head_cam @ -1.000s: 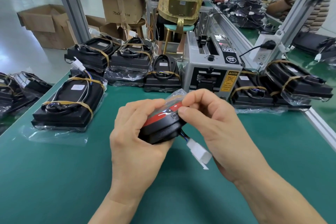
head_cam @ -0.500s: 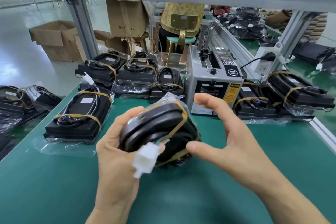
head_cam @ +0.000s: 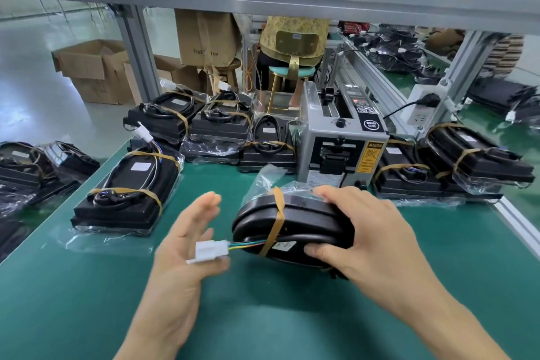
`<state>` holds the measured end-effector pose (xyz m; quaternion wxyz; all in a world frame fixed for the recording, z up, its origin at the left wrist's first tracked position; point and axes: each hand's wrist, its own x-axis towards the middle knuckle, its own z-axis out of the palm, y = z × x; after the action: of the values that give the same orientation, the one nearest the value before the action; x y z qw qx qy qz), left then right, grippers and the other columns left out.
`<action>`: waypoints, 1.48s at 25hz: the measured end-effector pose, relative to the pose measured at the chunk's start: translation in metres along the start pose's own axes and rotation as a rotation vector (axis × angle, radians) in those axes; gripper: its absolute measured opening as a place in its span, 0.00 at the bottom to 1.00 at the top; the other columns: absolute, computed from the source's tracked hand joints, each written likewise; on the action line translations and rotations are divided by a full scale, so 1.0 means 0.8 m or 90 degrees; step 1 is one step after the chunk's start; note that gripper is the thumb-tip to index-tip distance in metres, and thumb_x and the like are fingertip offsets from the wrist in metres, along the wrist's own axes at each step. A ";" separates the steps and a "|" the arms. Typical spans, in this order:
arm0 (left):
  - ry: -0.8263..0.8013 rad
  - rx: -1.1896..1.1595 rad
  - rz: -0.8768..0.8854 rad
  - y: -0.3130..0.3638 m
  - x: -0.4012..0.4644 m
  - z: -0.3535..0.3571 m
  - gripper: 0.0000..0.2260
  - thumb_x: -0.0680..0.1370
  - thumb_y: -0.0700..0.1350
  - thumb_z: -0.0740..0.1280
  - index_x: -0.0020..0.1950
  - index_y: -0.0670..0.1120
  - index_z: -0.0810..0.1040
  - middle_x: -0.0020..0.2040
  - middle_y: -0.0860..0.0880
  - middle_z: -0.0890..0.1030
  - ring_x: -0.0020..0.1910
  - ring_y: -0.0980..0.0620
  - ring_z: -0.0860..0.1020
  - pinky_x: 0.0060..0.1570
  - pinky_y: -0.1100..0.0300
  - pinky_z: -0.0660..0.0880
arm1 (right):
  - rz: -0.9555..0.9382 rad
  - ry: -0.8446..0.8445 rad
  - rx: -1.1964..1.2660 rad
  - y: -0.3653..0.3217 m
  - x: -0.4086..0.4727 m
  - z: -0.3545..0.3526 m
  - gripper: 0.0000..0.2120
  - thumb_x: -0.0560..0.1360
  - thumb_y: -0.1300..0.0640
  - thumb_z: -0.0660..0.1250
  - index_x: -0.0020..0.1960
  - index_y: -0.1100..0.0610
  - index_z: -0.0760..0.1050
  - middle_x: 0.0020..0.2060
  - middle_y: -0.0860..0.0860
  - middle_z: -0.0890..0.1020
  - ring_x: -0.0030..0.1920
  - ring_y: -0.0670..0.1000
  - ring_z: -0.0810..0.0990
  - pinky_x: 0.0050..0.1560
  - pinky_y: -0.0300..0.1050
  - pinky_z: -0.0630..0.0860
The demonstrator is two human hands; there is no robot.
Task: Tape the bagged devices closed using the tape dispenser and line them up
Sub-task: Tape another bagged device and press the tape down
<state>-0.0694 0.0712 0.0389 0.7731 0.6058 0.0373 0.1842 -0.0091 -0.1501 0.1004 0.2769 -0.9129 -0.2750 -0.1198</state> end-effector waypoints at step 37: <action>-0.073 0.396 0.200 0.012 -0.001 0.027 0.23 0.64 0.42 0.75 0.57 0.55 0.79 0.56 0.57 0.78 0.59 0.59 0.76 0.57 0.76 0.65 | -0.012 -0.115 0.107 -0.019 0.045 0.009 0.07 0.77 0.48 0.65 0.49 0.48 0.81 0.43 0.42 0.83 0.47 0.42 0.78 0.52 0.41 0.72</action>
<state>-0.0662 0.0533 0.0535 0.5145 0.8201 -0.0456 0.2464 0.0119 -0.1198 0.1146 0.3257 -0.8909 -0.3161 -0.0161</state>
